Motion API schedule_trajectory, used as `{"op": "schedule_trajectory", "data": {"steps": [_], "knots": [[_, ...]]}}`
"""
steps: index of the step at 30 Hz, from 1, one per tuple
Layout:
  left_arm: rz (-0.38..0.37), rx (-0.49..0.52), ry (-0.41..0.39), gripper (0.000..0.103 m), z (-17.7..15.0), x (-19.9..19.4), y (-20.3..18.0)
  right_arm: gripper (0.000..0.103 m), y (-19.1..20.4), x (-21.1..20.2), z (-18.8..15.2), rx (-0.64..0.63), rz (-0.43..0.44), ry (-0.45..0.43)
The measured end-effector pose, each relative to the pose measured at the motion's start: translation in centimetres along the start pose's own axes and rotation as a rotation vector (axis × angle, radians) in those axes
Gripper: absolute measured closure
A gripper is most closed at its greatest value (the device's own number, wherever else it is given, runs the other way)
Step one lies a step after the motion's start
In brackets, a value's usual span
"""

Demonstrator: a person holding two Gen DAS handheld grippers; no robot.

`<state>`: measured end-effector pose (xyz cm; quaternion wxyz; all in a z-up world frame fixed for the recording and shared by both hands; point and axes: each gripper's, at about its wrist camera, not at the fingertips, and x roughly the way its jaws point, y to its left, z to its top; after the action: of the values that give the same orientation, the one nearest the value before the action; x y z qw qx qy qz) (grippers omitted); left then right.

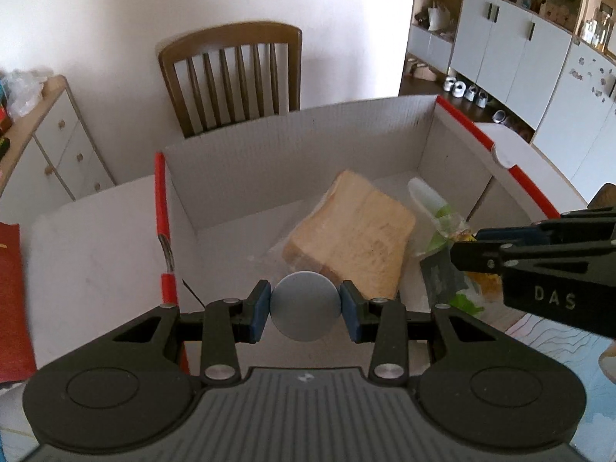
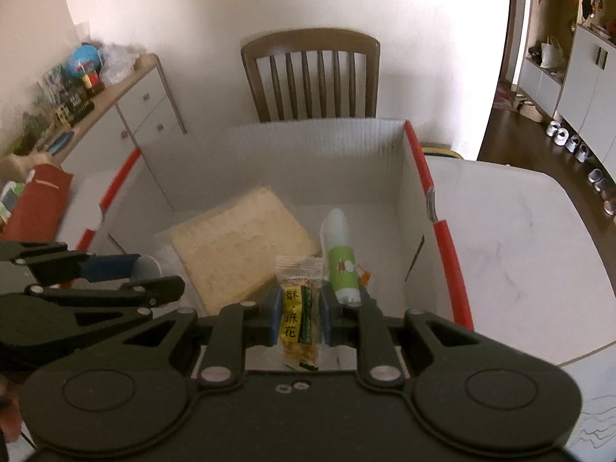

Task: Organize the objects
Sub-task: 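Carry the white container in the left gripper and yellow-labelled packet in the right into the red box, then open both grippers to drop the container and packet, then withdraw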

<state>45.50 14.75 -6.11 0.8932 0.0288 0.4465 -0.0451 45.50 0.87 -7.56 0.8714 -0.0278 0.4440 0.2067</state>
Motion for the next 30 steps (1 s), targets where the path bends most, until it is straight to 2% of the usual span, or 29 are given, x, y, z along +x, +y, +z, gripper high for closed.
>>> {"op": "schedule_trajectory", "data": {"steps": [8, 15, 17, 22, 30], "knots": [[-0.022, 0.024, 0.052, 0.064, -0.5, 1.3, -0.2, 0.08, 0.0, 0.9, -0.6, -0.011, -0.004, 0.034], [-0.045, 0.001, 0.09, 0.063, -0.4, 1.6, 0.2, 0.077, -0.1, 0.5, -0.7, -0.014, 0.001, 0.019], [-0.061, -0.008, 0.086, 0.058, -0.3, 1.4, 0.2, 0.076, -0.1, 0.1, -0.7, -0.02, 0.009, 0.01], [-0.074, -0.003, 0.049, 0.039, -0.3, 0.4, -0.5, 0.072, -0.2, -0.9, -0.8, -0.026, 0.014, -0.007], [-0.069, -0.008, -0.008, 0.037, -0.4, -1.8, -0.9, 0.067, -0.5, -3.3, -1.0, -0.029, 0.039, -0.041]]}}
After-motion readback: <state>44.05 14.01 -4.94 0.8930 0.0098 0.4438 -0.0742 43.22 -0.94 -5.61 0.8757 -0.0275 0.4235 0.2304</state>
